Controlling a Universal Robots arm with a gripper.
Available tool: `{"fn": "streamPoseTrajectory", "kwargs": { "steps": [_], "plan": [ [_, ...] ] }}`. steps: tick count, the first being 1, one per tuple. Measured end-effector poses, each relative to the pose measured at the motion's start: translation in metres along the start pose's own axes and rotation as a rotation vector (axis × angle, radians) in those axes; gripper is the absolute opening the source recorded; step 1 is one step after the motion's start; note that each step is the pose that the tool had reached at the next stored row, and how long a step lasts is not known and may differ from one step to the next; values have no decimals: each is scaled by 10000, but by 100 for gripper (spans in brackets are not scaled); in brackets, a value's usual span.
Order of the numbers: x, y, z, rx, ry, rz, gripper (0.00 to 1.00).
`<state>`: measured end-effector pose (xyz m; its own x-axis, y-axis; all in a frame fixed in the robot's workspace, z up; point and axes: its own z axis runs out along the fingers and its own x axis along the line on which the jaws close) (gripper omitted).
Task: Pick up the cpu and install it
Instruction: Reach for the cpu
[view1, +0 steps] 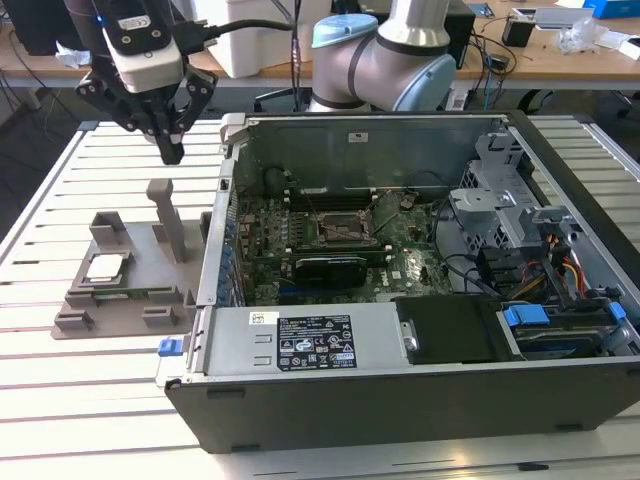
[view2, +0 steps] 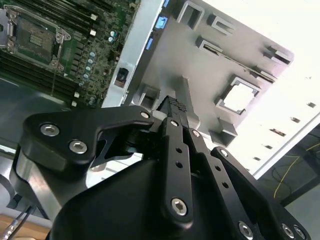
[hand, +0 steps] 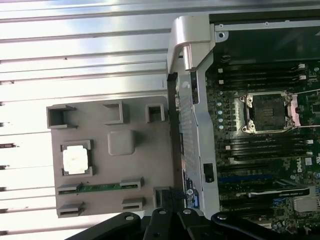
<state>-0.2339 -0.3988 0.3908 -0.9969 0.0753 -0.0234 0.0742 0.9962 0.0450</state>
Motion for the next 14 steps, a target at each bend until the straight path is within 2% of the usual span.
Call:
{"fn": "streamPoseTrajectory", "kwargs": {
  "steps": [6, 14],
  "plan": [
    [110, -8, 0, 0, 0, -1, 11],
    [344, -26, 0, 2, 0, -1, 11]
  ]
}}
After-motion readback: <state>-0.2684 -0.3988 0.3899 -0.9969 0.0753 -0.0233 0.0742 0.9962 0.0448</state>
